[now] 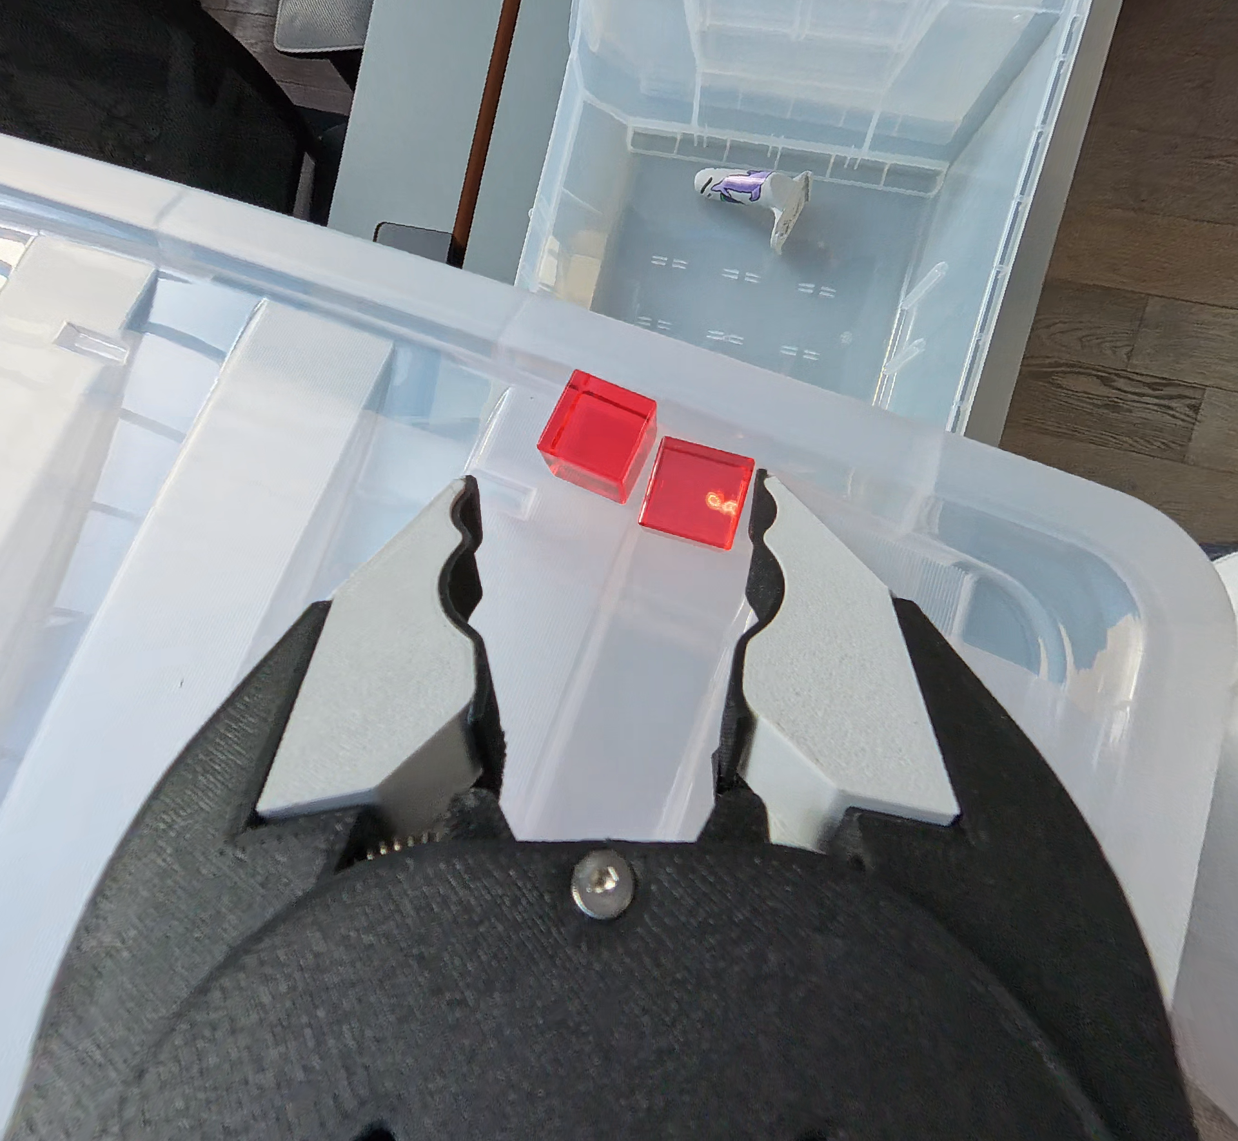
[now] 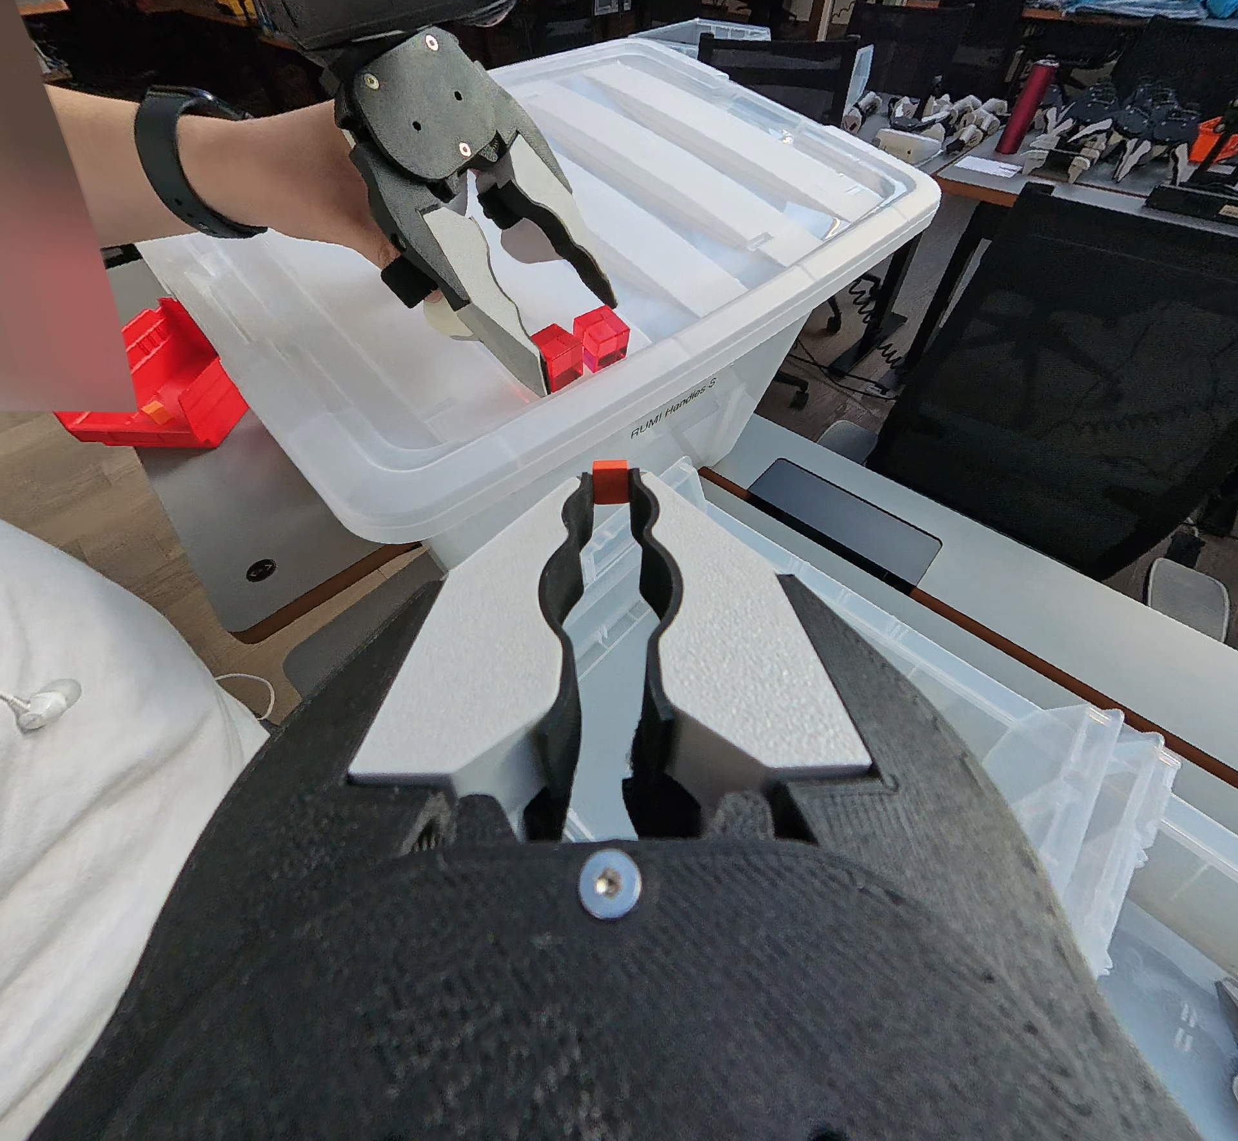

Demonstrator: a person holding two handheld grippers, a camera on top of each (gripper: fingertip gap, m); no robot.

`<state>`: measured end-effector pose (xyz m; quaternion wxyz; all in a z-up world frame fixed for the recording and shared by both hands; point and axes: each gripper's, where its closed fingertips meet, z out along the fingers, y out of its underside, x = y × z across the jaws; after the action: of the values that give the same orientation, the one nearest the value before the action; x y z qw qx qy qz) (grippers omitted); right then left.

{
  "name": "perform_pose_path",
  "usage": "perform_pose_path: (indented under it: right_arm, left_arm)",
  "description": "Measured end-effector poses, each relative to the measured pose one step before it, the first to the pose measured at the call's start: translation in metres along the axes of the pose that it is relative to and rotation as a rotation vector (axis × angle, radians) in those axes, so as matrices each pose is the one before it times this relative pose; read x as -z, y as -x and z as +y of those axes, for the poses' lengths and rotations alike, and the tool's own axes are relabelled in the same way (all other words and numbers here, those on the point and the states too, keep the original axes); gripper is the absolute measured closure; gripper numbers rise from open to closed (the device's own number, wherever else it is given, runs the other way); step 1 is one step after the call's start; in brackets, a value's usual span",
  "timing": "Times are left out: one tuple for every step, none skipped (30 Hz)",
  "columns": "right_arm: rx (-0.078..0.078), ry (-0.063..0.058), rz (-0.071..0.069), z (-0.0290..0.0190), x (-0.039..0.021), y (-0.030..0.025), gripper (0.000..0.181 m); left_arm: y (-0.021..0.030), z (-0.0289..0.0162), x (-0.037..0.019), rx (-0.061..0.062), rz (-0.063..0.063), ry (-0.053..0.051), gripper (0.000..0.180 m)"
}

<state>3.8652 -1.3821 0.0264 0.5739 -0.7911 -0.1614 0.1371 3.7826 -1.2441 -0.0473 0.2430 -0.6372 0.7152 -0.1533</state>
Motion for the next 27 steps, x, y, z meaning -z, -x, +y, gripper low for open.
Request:
perform_pose_path:
  right_arm:
    - [0.007,0.0079,-0.0046,0.00003,-0.00201,-0.00121,0.172]
    - [0.0039,0.0009,-0.0079,-0.00081,-0.00203,-0.00066,0.172]
    - [0.0009,-0.0046,-0.0109,-0.00135,-0.00135,-0.00043,0.172]
    - [-0.001,-0.0055,-0.0133,-0.00068,-0.00122,0.0001,0.172]
    - [-0.0003,-0.0033,-0.0128,-0.00123,-0.00115,0.00004,0.172]
    - [-0.0003,0.0003,-0.0098,-0.00061,-0.00055,0.00023,0.172]
    - [-0.0001,0.0029,-0.0075,-0.00004,-0.00076,0.00006,0.172]
    - [0.0007,0.0044,-0.0064,-0.00013,-0.00094,0.0001,0.172]
    - [0.001,0.0062,-0.0062,-0.00009,-0.00057,0.00083,0.172]
    - [0.0016,0.0067,-0.0046,0.00039,-0.00078,-0.0001,0.172]
    - [0.0039,0.0045,-0.004,0.00054,0.0,0.00067,0.172]
    - [0.0033,0.0026,-0.0047,0.00075,0.00085,0.00153,0.172]
    - [-0.0001,0.0014,-0.0056,0.00125,0.00066,0.00125,0.172]
    - [-0.0024,0.0004,-0.0053,0.00156,0.00046,0.00033,0.172]
    - [-0.0029,-0.0026,-0.0042,0.00215,-0.00048,0.00017,0.172]
    - [-0.0054,-0.0044,-0.0063,0.00195,0.00029,-0.00002,0.172]
    - [-0.0073,-0.0046,-0.0088,0.00088,-0.00073,-0.00028,0.172]
    - [-0.0063,-0.0024,-0.008,0.00055,-0.00165,0.00007,0.172]
    - [-0.0021,-0.0008,-0.0066,0.00127,-0.00153,-0.00071,0.172]
    - [-0.0001,0.0,-0.0074,-0.00054,-0.00217,0.00047,0.172]
    - [0.0017,-0.0006,-0.0084,-0.00051,-0.00283,0.00056,0.172]
    - [0.0033,-0.0032,-0.0111,-0.00267,-0.00262,0.00274,0.172]
    - [0.0032,-0.0053,-0.0167,-0.00545,-0.00431,0.00484,0.172]
    - [0.0054,-0.0035,-0.0195,-0.00586,-0.00555,0.00536,0.173]
    - [0.0096,0.0001,-0.0193,-0.00356,-0.0065,0.00532,0.173]
    - [0.0111,0.001,-0.0173,-0.00271,-0.00675,0.00458,0.173]
    - [0.0089,0.0003,-0.0212,-0.00271,-0.00709,0.00521,0.173]
  left_arm:
    - [0.00047,-0.00155,-0.00018,-0.0372,-0.0031,0.0041,0.099]
    - [0.00106,-0.00176,0.00002,-0.0464,-0.0015,0.0023,0.094]
    - [0.00137,-0.00175,0.00006,-0.0521,0.0011,0.0023,0.094]
    - [-0.00318,-0.00179,0.00007,-0.0596,0.0351,0.0012,0.096]
    - [-0.0043,-0.00152,-0.00054,-0.0654,0.0448,0.0032,0.098]
    - [-0.00007,-0.00093,-0.00131,-0.0579,0.0219,0.0087,0.098]
    - [-0.00074,-0.00127,-0.00097,-0.0467,0.0315,0.0074,0.1]
    - [-0.00226,-0.00073,-0.00112,-0.0408,0.0416,0.0125,0.102]
    - [-0.00282,0.00006,-0.00042,-0.0344,0.0471,0.0141,0.112]
    - [-0.0033,0.00039,-0.00041,-0.0247,0.0476,0.015,0.12]
    - [-0.00201,-0.00054,-0.00039,-0.0128,0.0325,0.0085,0.123]
    - [-0.00055,-0.00013,-0.00038,-0.0066,0.0144,0.0062,0.124]
    - [0.0,0.00044,-0.00026,0.0068,0.0074,0.009,0.124]
    - [0.00035,0.0005,0.0005,0.019,0.0035,0.0099,0.124]
    - [0.00073,0.00022,0.00122,0.022,-0.001,0.0072,0.125]
    - [0.00097,0.00006,0.00189,0.0181,-0.0092,-0.0038,0.125]
    - [0.00192,0.00055,0.0026,0.0131,-0.019,-0.0087,0.125]
    - [0.00148,0.0006,0.00336,0.0098,-0.0171,-0.0134,0.124]
    - [0.00147,0.0009,0.00433,0.0154,-0.0157,-0.0136,0.125]
    - [0.00151,0.00167,0.00532,0.0216,-0.0146,-0.0116,0.125]
    - [0.00122,0.00189,0.0071,0.0241,-0.0123,-0.0135,0.125]
    - [0.00138,0.00258,0.0101,0.0264,-0.0124,-0.0199,0.125]
    - [0.00168,0.00246,0.01116,0.0305,-0.0151,-0.0249,0.125]
    - [0.0015,0.00241,0.013,0.0343,-0.0155,-0.0305,0.125]
    - [0.00158,0.00223,0.01513,0.0377,-0.0144,-0.0413,0.125]
    - [0.00174,0.00235,0.01778,0.0452,-0.0159,-0.0505,0.125]
    - [0.00223,0.00249,0.02004,0.051,-0.0178,-0.055,0.125]
